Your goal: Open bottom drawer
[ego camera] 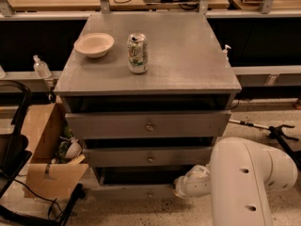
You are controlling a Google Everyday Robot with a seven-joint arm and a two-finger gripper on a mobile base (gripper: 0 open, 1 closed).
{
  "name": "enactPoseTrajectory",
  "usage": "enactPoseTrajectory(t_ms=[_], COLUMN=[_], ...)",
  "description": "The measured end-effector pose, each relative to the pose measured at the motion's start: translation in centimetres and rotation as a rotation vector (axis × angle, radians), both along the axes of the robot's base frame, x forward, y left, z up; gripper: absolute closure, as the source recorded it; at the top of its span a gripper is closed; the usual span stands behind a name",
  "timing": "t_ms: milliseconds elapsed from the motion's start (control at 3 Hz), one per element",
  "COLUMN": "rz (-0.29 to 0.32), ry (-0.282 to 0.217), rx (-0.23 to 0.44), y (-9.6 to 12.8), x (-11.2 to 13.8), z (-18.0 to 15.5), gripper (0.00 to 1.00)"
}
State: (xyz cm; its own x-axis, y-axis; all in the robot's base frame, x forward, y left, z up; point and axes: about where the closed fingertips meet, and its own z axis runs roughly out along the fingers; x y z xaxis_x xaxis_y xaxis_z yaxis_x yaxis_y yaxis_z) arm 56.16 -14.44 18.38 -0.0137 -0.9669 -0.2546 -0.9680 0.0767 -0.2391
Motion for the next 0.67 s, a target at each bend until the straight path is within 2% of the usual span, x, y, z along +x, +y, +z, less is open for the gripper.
enactPoseTrajectory(t_ms=[333, 667], rz=[0.017, 0.017], ry=[0.024, 0.024], rx=[0.018, 0.018], y=[0.36, 0.37], x=[-2.17, -2.14], z=[-0.27, -0.03], gripper=[1.0, 1.0])
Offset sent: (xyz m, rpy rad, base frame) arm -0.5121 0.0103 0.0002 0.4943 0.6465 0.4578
